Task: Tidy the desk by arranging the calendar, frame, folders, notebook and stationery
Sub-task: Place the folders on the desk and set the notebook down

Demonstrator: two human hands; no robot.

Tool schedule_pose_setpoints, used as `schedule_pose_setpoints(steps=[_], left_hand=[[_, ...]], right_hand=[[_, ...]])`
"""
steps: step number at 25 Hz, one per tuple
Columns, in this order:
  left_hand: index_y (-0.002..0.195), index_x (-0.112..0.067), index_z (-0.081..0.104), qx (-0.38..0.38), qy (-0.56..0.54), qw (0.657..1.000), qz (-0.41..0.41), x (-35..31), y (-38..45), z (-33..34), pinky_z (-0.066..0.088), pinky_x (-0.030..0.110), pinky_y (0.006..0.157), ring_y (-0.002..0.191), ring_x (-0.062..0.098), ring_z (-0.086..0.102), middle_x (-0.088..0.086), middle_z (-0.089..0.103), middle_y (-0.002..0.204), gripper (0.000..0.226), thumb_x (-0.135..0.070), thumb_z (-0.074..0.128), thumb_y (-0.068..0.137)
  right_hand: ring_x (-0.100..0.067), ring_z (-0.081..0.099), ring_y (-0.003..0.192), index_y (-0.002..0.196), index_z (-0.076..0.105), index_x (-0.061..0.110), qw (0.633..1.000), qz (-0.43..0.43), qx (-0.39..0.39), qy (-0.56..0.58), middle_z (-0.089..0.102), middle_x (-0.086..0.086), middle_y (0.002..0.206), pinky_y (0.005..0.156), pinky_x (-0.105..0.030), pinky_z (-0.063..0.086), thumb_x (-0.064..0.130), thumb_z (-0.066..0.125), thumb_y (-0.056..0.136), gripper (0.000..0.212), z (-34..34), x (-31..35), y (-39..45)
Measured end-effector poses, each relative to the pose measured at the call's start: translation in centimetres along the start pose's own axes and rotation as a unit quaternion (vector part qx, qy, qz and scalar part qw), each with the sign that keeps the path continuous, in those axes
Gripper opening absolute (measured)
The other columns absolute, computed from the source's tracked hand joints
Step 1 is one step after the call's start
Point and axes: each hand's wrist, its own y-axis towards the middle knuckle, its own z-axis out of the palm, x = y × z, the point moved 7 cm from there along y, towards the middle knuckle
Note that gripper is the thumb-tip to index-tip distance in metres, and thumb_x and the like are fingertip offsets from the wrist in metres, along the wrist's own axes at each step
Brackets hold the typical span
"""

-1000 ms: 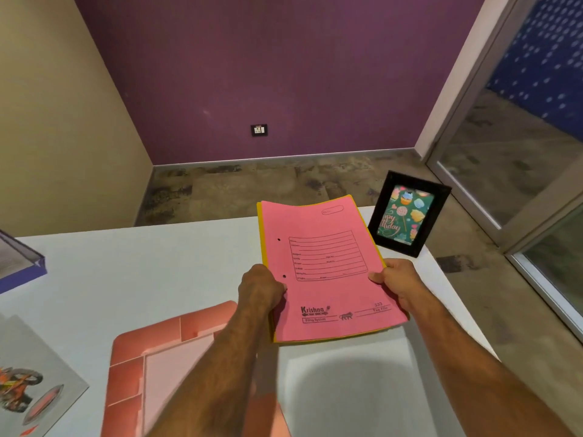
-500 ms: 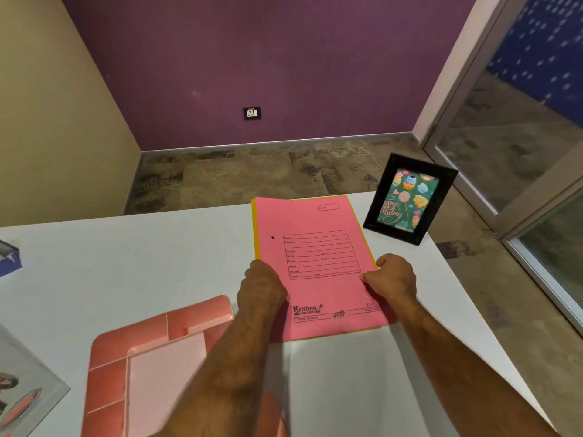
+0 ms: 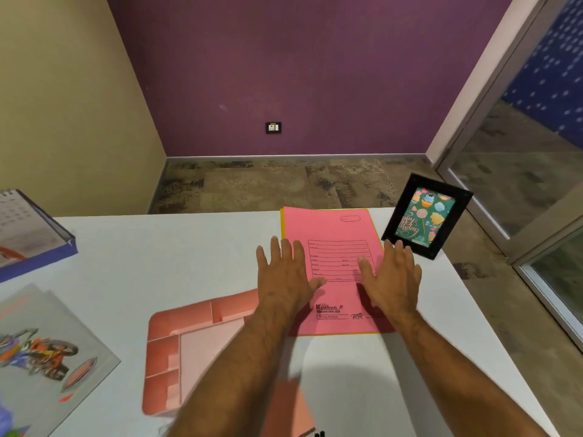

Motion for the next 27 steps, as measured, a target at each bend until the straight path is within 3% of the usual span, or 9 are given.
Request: schedule_pose_setpoints(steps=[7, 12, 18, 23, 25, 27], left_hand=[[0.156, -0.022, -0.003, -0.069, -0.014, 0.995, -0.073, 10.6, -5.4, -4.6, -0.008, 0.054, 0.118, 0.151, 0.029, -0.011, 0.006, -0.007, 0.165, 0.097, -0.082, 0.016, 0.082], [0.155, -0.022, -0.007, -0.100, -0.008, 0.980, -0.173, 22.3, -12.1, -5.5, -0.002, 0.055, 0.120, 0.151, 0.029, -0.009, 0.007, -0.010, 0.164, 0.109, -0.086, -0.013, 0.067], [0.156, -0.020, 0.002, -0.106, -0.028, 0.951, -0.289, 34.2, -20.6, -4.9, 0.002, 0.054, 0.120, 0.152, 0.029, -0.003, 0.007, -0.002, 0.165, 0.101, -0.084, 0.016, 0.080], [0.153, -0.014, 0.024, -0.156, -0.064, 0.925, -0.341, 40.4, -25.5, -3.5, 0.021, 0.056, 0.115, 0.148, 0.032, 0.020, 0.012, 0.026, 0.160, 0.092, -0.077, 0.035, 0.086], [0.148, -0.014, 0.030, -0.150, -0.105, 0.908, -0.377, 42.5, -26.5, -2.0, 0.031, 0.053, 0.111, 0.143, 0.032, 0.030, 0.012, 0.035, 0.154, 0.093, -0.079, 0.035, 0.082], [0.137, -0.015, 0.039, -0.173, -0.173, 0.877, -0.413, 44.6, -27.6, -0.2, 0.044, 0.050, 0.102, 0.128, 0.032, 0.046, 0.012, 0.050, 0.139, 0.090, -0.081, 0.038, 0.077]], right_hand=[[-0.027, 0.009, 0.151, 0.154, 0.018, 0.013, 0.994, -0.077, 0.010, 0.075, 0.015, -0.010, 0.163, 0.121, -0.054, 0.010, 0.060, 0.038, 0.094, 0.079, -1.1, 11.9, -4.3], [-0.025, 0.001, 0.152, 0.156, 0.008, 0.016, 0.982, -0.145, 0.019, 0.122, 0.005, -0.008, 0.165, 0.121, -0.054, 0.005, 0.066, 0.033, 0.092, 0.085, -0.7, 22.4, -10.2], [-0.022, -0.011, 0.151, 0.156, -0.002, 0.026, 0.964, -0.239, 0.061, 0.097, -0.010, 0.000, 0.164, 0.121, -0.049, -0.008, 0.083, 0.003, 0.079, 0.095, 2.4, 33.4, -19.2], [-0.023, -0.009, 0.151, 0.156, 0.001, 0.025, 0.949, -0.288, 0.100, 0.087, -0.007, -0.002, 0.164, 0.121, -0.048, -0.007, 0.083, -0.006, 0.074, 0.101, 5.2, 39.4, -25.5], [-0.023, -0.007, 0.152, 0.156, 0.003, 0.024, 0.944, -0.287, 0.131, 0.093, -0.004, -0.003, 0.165, 0.122, -0.048, -0.004, 0.084, -0.005, 0.074, 0.102, 6.5, 40.9, -26.6], [-0.022, -0.002, 0.152, 0.155, 0.005, 0.023, 0.936, -0.281, 0.183, 0.110, 0.000, -0.002, 0.165, 0.123, -0.045, 0.001, 0.079, 0.016, 0.085, 0.091, 8.3, 42.4, -27.2]])
